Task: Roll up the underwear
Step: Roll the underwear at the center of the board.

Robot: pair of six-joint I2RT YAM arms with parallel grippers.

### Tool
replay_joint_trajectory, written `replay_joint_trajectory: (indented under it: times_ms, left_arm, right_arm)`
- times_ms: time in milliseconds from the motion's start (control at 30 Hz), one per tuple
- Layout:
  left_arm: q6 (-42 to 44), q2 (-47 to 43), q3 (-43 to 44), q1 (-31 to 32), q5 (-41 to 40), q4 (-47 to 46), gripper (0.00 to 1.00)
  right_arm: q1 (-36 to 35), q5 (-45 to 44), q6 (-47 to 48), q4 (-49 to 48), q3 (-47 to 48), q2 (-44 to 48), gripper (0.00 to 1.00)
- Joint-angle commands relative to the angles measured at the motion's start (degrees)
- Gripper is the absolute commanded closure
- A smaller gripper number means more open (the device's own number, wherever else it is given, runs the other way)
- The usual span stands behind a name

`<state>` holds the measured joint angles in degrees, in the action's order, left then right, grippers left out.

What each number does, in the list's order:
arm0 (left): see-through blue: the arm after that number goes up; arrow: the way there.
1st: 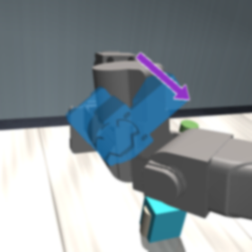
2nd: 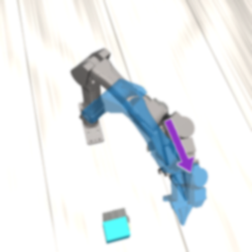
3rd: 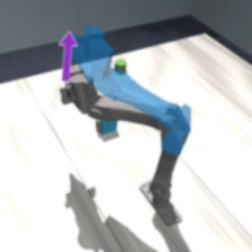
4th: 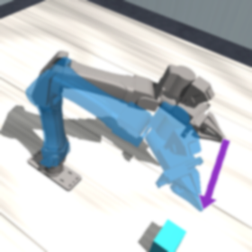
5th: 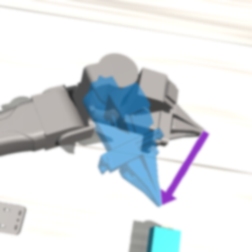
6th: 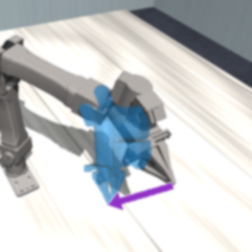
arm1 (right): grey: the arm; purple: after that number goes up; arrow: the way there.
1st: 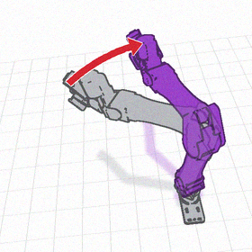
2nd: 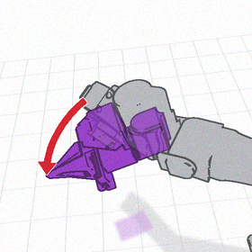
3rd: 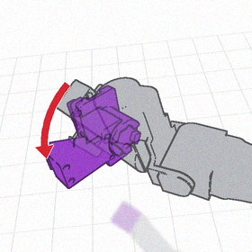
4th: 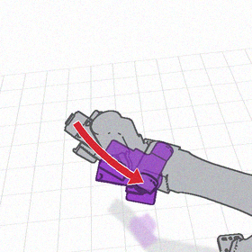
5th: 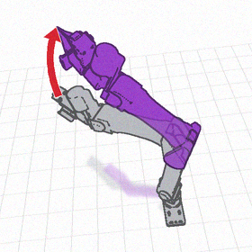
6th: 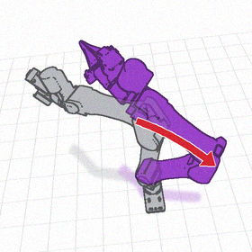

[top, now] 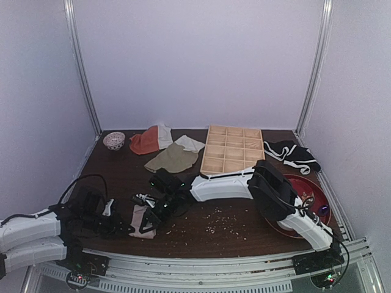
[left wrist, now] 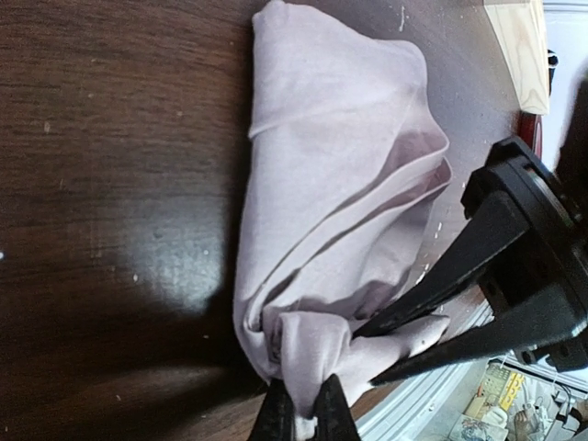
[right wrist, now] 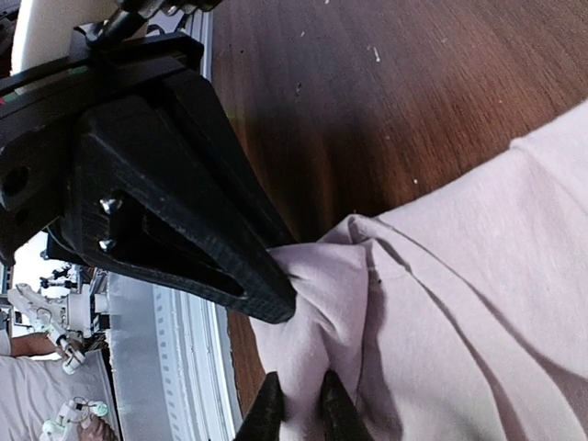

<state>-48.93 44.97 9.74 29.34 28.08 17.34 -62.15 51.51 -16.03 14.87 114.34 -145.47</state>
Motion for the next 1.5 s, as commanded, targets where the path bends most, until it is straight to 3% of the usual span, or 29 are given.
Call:
replay_joint_trajectory:
  times_ms: [0,133,433,633,933,1467]
  left_arm:
    - [0.6,0.6,0.5,0.3,-0.6,0.4,1.0]
    - [0.7,0.5,0.7,0.3,-0.6,0.5,1.0]
    - [1.1,0.3,1.1,0.2,-0.7,1.3,1.0]
    - [1.1,-0.3,1.0,0.3,-0.8,2.0,1.0]
    - [1.0,-0.5,1.2,0.2,-0.9,2.3,1.0]
    - [1.2,1.3,1.7,0.2,-0.5,1.1,1.0]
  right_arm:
    - [-0.3,-10.7,3.8,1.3,-7.2,3.2,0.81]
    - [-0.2,-14.2,5.2,-3.0,-11.0,7.5,0.74]
    - [-0.3,-19.7,7.4,-14.4,-21.3,16.3,0.71]
    - [-2.1,-24.3,16.6,-20.1,-26.6,20.8,0.69]
    - [-7.8,-32.4,34.3,-26.9,-31.5,21.6,0.62]
    - [-10.5,-38.9,42.7,-27.7,-29.9,20.6,0.59]
